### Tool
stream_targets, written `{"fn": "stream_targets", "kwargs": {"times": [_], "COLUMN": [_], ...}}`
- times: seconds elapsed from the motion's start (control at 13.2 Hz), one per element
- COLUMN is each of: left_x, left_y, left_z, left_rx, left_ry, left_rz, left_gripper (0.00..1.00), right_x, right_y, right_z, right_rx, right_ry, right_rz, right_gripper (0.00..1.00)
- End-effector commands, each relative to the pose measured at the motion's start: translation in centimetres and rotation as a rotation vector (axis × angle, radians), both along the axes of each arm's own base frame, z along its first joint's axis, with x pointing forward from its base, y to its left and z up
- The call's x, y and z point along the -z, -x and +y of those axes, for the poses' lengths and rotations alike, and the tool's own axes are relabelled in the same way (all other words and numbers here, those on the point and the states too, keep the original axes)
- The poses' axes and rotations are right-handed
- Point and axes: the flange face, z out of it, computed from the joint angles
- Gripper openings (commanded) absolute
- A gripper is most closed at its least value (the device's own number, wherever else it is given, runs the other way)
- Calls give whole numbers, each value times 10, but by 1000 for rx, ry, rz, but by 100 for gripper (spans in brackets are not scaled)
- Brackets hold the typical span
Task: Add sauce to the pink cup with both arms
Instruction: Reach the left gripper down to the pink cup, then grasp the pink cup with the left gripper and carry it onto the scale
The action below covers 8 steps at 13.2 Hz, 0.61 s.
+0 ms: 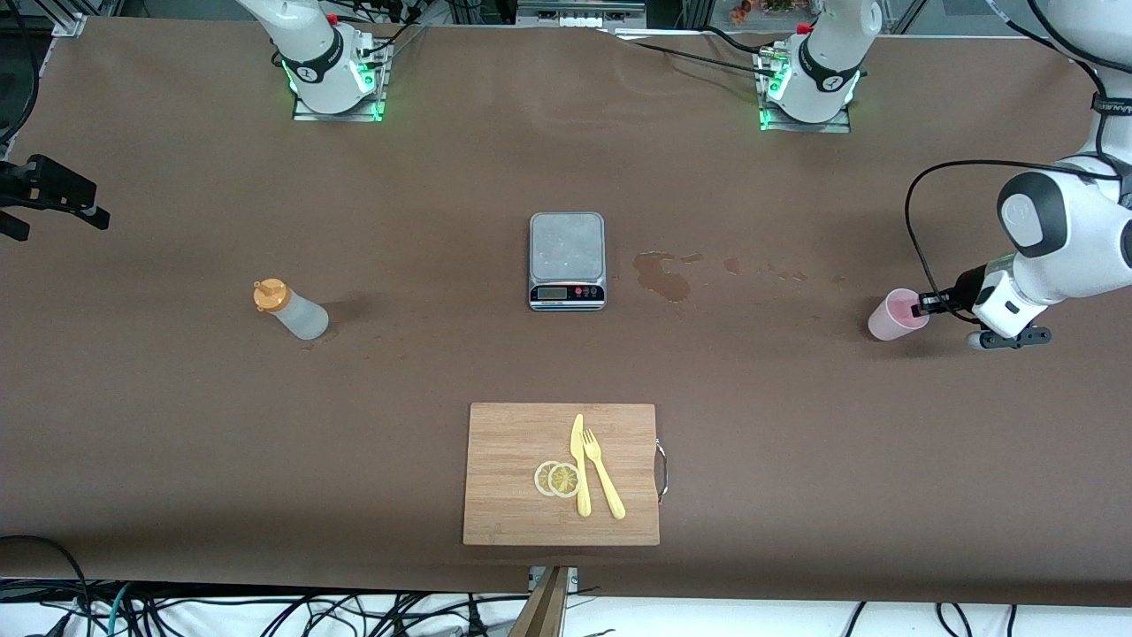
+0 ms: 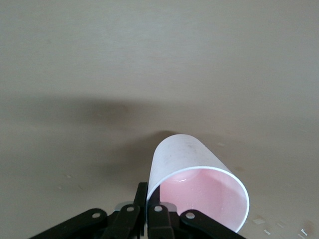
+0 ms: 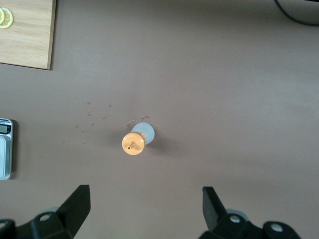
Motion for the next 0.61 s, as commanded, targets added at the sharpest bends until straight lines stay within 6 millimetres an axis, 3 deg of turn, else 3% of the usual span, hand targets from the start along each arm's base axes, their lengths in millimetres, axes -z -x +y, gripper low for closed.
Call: {"fn": "stream_targets", "kwargs": {"times": [0.0,0.23,0.3,0.53], "left_x": [-53,-82,-83,-81], "left_y": [3,10,13,27], "left_z": [-37,-118,-151,-239], "left_rx": [14,12,-4,-46], "left_ry": [41,37,27,86], "left_rz": [36,96,121,177], "left_gripper": [0,0,0,0], "right_x": [-6,-3,4,-2], "right_y": [1,-1,-4,-2], "right_z": [-1,-1,-1,2], "right_rx": [-13,-13,-16,-22], "right_ry": [-2,0,4,11], "right_rz": [-10,-5,7,-1], "right_gripper": [100,100,100,100]}}
